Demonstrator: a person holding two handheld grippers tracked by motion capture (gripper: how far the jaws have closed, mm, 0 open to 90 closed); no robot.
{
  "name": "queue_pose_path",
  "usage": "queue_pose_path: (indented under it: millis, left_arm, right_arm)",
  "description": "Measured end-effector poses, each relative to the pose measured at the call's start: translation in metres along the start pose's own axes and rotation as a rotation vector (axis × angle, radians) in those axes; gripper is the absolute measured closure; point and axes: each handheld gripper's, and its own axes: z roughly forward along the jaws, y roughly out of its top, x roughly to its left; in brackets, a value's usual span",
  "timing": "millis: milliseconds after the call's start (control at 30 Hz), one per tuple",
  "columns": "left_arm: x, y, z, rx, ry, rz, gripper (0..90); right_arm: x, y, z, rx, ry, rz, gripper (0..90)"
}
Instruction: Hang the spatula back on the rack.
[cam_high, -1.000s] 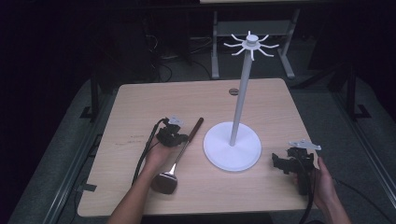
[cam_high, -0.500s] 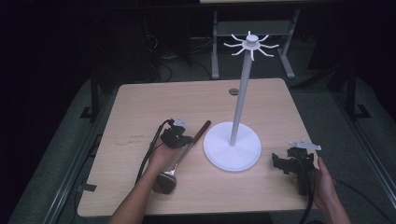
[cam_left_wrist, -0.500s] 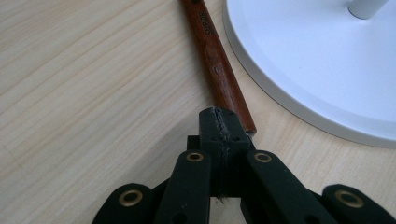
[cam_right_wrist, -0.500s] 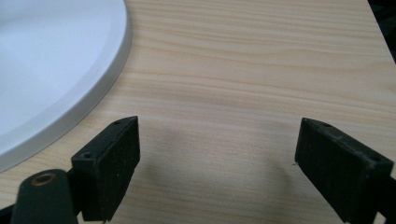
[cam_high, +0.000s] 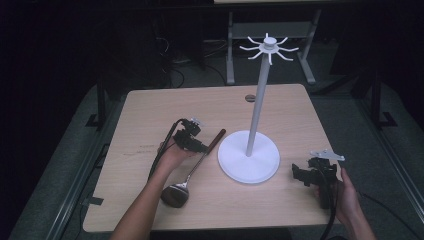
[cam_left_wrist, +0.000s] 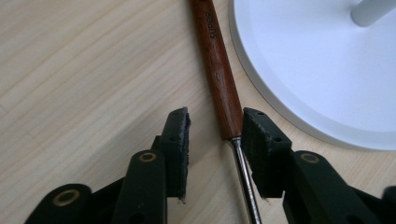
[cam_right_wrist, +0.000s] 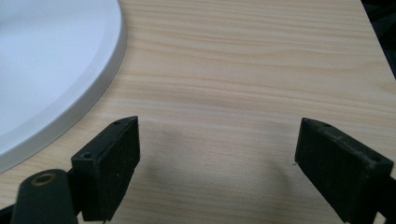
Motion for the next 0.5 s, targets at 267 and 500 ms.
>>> queue_pose_path:
  millis: [267,500]
  left_arm:
    - [-0.006,0.026,0.011,0.148,0.015,0.009,57.0]
    - [-0.013,0.039,0.026,0.227,0.047,0.022,57.9]
  right_arm:
    - [0.000,0.000,0.000,-0.001,0.001,-0.002,13.4]
    - [0.000,0.000,0.000,-0.001,0.004,-0.001,13.4]
